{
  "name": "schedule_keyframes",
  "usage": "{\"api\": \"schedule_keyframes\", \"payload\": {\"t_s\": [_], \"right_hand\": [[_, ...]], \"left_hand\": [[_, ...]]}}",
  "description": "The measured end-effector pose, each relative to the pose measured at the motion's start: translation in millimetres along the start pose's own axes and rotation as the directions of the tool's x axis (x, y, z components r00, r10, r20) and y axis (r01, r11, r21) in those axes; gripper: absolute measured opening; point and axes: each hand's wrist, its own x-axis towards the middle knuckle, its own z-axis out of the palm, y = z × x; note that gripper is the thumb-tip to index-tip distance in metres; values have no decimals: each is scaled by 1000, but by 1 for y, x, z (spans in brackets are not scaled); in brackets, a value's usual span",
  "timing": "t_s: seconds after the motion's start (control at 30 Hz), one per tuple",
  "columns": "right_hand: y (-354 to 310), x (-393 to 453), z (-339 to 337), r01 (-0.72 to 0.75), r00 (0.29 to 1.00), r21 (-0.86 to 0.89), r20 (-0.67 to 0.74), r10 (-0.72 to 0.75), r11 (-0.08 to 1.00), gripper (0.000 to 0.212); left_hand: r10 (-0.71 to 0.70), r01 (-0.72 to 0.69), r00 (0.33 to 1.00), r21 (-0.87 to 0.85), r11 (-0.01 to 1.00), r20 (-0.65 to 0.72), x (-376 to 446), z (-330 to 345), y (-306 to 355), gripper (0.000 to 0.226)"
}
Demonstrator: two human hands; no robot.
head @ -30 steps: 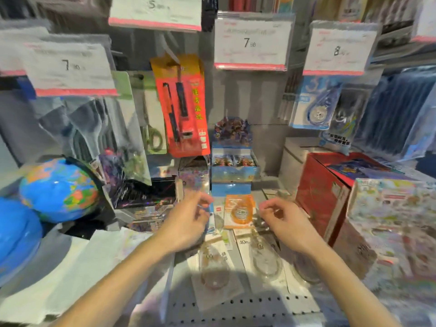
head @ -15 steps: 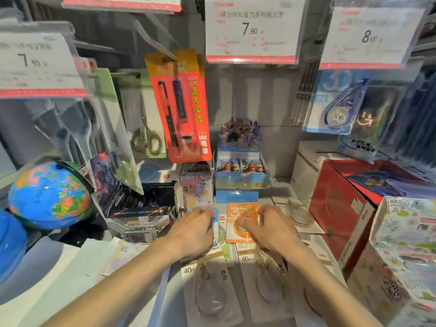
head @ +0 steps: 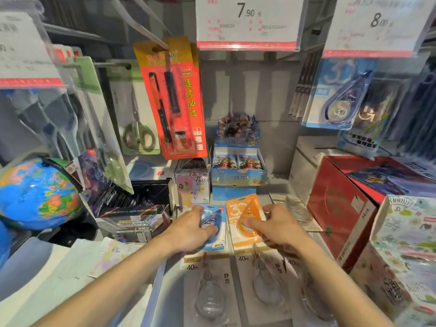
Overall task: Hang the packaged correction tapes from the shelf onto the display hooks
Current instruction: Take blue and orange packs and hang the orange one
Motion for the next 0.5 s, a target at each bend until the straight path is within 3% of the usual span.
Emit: {"api": "schedule_keyframes", "payload": {"t_s": [0.1, 0.2, 0.27, 0.33, 0.43, 0.5], "right_hand": [[0, 1, 2, 1, 1000, 157, -22, 3, 988, 40], [3, 4, 3, -16, 999, 275, -33, 26, 961, 48], [5, 5, 2, -25, 999, 378, -31, 40, 925, 51], [7, 5, 0, -35, 998, 453, -30, 55, 891, 53], [8, 3, -3, -38, 998, 501, -18, 54, 865, 54], [7, -1, -4, -28, 999, 529, -17, 43, 848, 51]], "left_hand": [[-28, 22, 998, -108, 994, -54, 2, 0, 1, 81], [-45, 12, 991, -249, 968, -126, 1, 2, 2, 96], [-77, 29, 992, -399, 916, -104, 1, 3, 4, 102], [-108, 53, 991, -514, 856, -79, 3, 3, 5, 92], [-150, 98, 988, -597, 796, -38, 8, 2, 6, 54], [-156, 116, 988, -646, 754, -5, 9, 2, 6, 47]]}}
